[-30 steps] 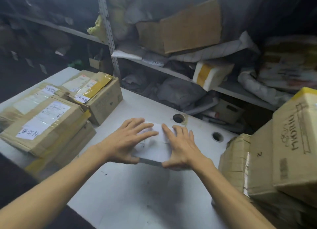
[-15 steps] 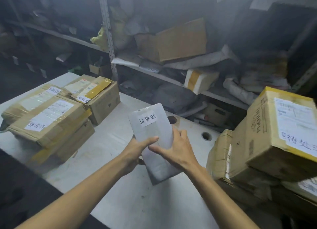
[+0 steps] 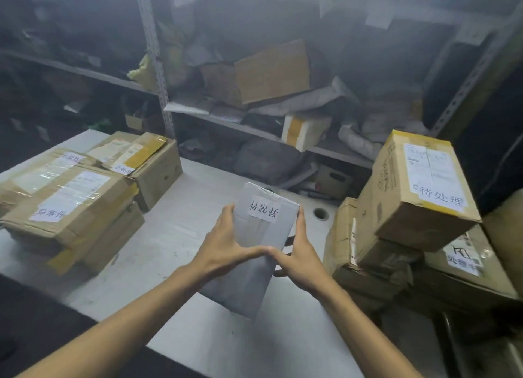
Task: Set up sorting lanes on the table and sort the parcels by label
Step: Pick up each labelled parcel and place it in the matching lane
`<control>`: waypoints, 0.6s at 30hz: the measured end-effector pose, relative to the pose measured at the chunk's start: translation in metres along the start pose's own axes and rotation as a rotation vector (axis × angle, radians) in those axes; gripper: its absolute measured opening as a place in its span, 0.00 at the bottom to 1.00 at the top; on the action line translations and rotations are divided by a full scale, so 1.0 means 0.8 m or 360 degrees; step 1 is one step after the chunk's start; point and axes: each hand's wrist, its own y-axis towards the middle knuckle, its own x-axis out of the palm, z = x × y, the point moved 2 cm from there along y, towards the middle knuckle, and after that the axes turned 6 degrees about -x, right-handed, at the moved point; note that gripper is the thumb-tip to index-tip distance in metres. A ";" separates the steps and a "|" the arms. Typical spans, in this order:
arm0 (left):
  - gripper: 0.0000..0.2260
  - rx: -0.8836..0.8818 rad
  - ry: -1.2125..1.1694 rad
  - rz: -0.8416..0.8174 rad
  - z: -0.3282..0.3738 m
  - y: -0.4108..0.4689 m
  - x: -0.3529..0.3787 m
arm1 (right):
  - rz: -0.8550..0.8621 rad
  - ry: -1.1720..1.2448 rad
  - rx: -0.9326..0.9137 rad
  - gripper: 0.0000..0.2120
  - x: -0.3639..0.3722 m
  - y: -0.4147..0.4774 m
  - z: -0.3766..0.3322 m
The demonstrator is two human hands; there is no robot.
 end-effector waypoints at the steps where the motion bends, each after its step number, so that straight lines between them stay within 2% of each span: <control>1: 0.57 0.0072 0.0216 -0.0054 0.003 -0.004 0.008 | 0.0007 0.0055 0.0053 0.53 0.003 -0.006 0.002; 3: 0.66 0.0207 0.0672 -0.0081 0.006 -0.013 0.022 | 0.0041 0.0250 0.0158 0.53 0.007 -0.013 0.008; 5: 0.67 0.0311 0.0984 0.0033 0.004 -0.017 0.034 | 0.0073 0.0404 0.0204 0.53 0.016 -0.018 0.013; 7: 0.66 0.0338 0.1114 0.0111 0.008 -0.017 0.038 | 0.0105 0.0497 0.0226 0.50 0.027 -0.023 0.016; 11: 0.64 0.0514 0.1225 0.0117 0.010 -0.014 0.041 | 0.0214 0.0719 0.0338 0.29 0.040 -0.035 0.019; 13: 0.62 0.0544 0.1313 0.0063 0.004 -0.011 0.041 | 0.0250 0.0801 0.0408 0.24 0.040 -0.041 0.020; 15: 0.62 0.0543 0.1381 0.0039 -0.001 -0.009 0.035 | 0.0239 0.0740 0.0475 0.24 0.035 -0.045 0.020; 18: 0.62 0.0669 0.1511 -0.0109 -0.006 -0.006 0.019 | 0.0198 0.0237 0.0524 0.23 0.014 -0.047 0.022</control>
